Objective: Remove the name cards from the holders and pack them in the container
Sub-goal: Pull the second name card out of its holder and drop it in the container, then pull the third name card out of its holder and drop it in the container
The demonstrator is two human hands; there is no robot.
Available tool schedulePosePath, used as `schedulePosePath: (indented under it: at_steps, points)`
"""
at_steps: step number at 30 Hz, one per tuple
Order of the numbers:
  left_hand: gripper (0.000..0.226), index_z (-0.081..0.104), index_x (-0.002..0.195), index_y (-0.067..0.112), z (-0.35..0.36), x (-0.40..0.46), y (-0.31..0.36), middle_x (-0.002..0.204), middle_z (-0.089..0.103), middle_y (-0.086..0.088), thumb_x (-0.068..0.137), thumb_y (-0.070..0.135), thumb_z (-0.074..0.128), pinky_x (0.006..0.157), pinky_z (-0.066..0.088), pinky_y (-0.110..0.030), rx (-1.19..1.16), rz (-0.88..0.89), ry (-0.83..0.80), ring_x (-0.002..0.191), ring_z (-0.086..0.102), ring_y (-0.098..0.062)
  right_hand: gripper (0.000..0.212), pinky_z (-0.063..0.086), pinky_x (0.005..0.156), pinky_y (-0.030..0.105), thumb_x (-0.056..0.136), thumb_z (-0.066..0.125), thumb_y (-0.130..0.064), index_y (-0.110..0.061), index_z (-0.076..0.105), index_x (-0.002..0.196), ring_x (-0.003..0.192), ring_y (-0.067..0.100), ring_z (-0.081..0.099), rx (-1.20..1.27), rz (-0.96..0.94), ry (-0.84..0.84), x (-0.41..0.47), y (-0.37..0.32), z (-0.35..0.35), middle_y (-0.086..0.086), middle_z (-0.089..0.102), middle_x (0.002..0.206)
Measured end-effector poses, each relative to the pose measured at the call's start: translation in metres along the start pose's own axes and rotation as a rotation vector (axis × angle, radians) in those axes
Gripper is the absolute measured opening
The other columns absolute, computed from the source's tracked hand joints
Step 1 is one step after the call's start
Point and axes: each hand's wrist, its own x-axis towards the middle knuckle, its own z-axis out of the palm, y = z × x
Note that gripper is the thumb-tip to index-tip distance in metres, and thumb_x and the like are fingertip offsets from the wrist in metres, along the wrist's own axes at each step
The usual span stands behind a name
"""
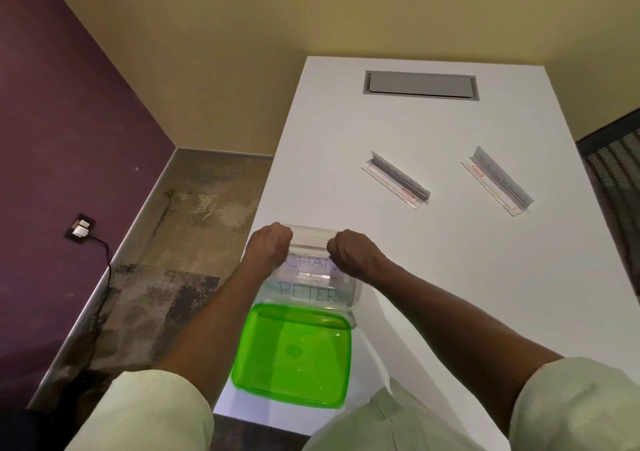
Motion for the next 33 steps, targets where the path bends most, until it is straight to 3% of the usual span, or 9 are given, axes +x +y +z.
schedulePosePath:
  at_steps: [4,7,11,16,20,28,33]
  points:
    - [0.024,0.067,0.109,0.011,-0.023,-0.005,0.007,0.111,0.065,-0.013,0.091,0.027,0.062,0.083,0.055,-0.039,-0.064,-0.051,0.072,0.097,0.067,-0.033,0.024,0.038,0.055,0.033,0.093,0.049,-0.014,0.0,0.063,0.08,0.073,0.037,0.061,-0.011,0.023,0.1,-0.011,0.008,-0.02,0.021,0.066,0.079]
    - [0.027,0.069,0.108,0.01,-0.042,-0.005,0.018,0.11,0.066,-0.014,0.09,0.029,0.063,0.082,0.056,-0.039,-0.141,-0.062,0.151,0.096,0.068,-0.034,0.026,0.034,0.053,0.033,0.093,0.048,-0.014,0.0,0.059,0.074,0.066,0.033,0.056,-0.012,0.056,0.165,-0.024,0.02,-0.032,0.019,0.061,0.071]
    - [0.024,0.071,0.098,0.007,-0.064,-0.009,0.042,0.1,0.07,-0.016,0.094,0.025,0.056,0.074,0.057,-0.037,-0.141,-0.031,0.208,0.086,0.069,-0.034,0.027,0.022,0.052,0.031,0.091,0.043,-0.009,-0.006,0.04,0.065,0.058,0.028,0.038,0.016,0.139,0.24,-0.048,0.04,-0.046,0.013,0.041,0.06]
    - [0.025,0.07,0.1,0.007,-0.079,-0.011,0.074,0.101,0.066,-0.019,0.097,0.023,0.051,0.077,0.052,-0.039,-0.174,-0.029,0.269,0.092,0.065,-0.039,0.029,0.017,0.051,0.032,0.088,0.042,-0.005,-0.01,0.028,0.063,0.058,0.028,0.029,0.06,0.194,0.294,-0.081,0.067,-0.057,0.005,0.02,0.054]
    - [0.03,0.065,0.088,0.002,-0.087,-0.011,0.101,0.094,0.065,-0.021,0.098,0.025,0.049,0.07,0.046,-0.035,-0.201,-0.003,0.311,0.089,0.064,-0.041,0.026,0.02,0.053,0.032,0.089,0.039,-0.01,-0.01,0.031,0.064,0.06,0.029,0.032,0.099,0.283,0.318,-0.104,0.09,-0.058,0.005,0.027,0.057]
    - [0.037,0.06,0.081,0.003,-0.11,-0.007,0.16,0.092,0.064,-0.02,0.1,0.033,0.046,0.07,0.043,-0.035,-0.238,0.059,0.361,0.09,0.062,-0.04,0.022,0.023,0.06,0.03,0.092,0.041,-0.014,-0.005,0.048,0.074,0.065,0.027,0.038,0.115,0.418,0.362,-0.153,0.138,-0.061,0.004,0.038,0.063]
    - [0.038,0.06,0.085,0.003,-0.118,-0.006,0.197,0.096,0.065,-0.021,0.101,0.033,0.041,0.074,0.045,-0.037,-0.226,0.102,0.367,0.095,0.061,-0.039,0.021,0.028,0.056,0.033,0.089,0.053,-0.008,-0.003,0.052,0.068,0.061,0.033,0.049,-0.008,0.422,0.372,-0.185,0.161,-0.064,0.018,0.054,0.066]
